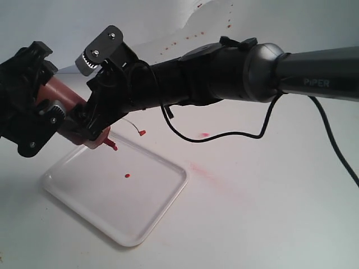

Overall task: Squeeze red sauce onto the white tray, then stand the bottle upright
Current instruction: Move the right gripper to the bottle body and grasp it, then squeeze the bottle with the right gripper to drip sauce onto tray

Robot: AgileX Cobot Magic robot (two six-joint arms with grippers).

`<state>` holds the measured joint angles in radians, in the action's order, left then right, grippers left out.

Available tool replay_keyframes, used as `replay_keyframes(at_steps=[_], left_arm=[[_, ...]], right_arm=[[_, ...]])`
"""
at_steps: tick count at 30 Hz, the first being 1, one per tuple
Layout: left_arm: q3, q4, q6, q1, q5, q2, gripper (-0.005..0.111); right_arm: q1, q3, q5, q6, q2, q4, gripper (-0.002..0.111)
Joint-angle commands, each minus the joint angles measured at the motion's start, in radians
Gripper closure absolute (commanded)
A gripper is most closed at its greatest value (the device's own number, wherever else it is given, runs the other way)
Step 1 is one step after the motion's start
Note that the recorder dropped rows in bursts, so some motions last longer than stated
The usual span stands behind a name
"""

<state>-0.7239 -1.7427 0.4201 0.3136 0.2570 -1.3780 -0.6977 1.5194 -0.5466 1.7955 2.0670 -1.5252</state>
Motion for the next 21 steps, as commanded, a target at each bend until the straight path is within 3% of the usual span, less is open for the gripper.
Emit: replay_keyframes(at_steps=[1,12,18,21], left_arm=[[-0.015,-0.002,0.005,0.005,0.009,0.014,0.106],[-0.015,-0.002,0.005,0.005,0.013,0.014,0.106],[-0.015,-0.002,0.005,0.005,0.011,0.014,0.106],[-0.015,-0.002,0.005,0.005,0.011,0.014,0.106]], right_arm=[[-0.026,0.006,0.014,0.018,-0.001,-0.01,0.017],[-0.048,0.006,0.076,0.09,0.034,-0.038,0.017],[-0.048,0.006,0.071,0.208,0.034,-0.18,0.017],[-0.048,0.006,0.071,0.215,0.034,-0.18,0.03]])
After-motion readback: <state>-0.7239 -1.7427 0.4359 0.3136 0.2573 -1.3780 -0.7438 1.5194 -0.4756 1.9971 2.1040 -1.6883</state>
